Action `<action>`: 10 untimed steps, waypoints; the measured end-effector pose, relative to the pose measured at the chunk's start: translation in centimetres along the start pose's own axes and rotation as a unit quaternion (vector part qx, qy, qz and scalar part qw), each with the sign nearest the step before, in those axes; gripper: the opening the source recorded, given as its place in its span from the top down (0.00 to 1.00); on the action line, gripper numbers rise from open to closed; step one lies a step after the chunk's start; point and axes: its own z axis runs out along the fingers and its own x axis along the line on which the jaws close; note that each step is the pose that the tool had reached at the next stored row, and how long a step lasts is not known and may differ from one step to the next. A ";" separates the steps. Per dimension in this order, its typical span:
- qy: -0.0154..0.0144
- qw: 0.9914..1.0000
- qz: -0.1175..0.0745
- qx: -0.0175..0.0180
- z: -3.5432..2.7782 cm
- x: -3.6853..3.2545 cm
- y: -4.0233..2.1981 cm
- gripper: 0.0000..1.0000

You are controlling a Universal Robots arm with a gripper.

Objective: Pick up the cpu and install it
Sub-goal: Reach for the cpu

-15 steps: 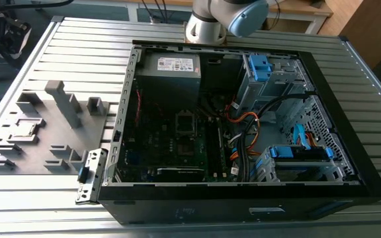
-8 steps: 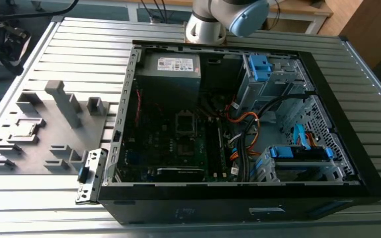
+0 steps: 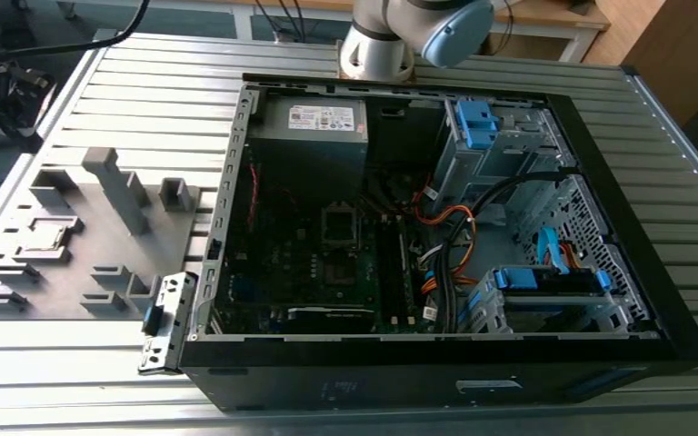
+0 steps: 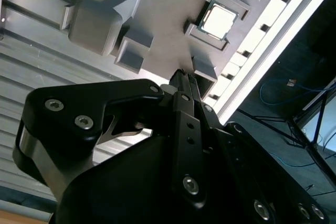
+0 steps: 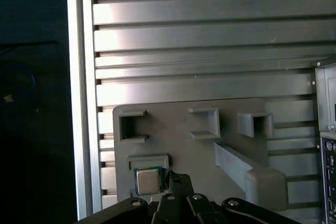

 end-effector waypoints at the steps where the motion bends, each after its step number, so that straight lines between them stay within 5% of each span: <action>1: 0.000 1.000 0.000 0.000 0.15 0.01 -0.15 0.89; 10: 0.000 1.000 0.000 0.000 0.90 0.05 -0.93 0.89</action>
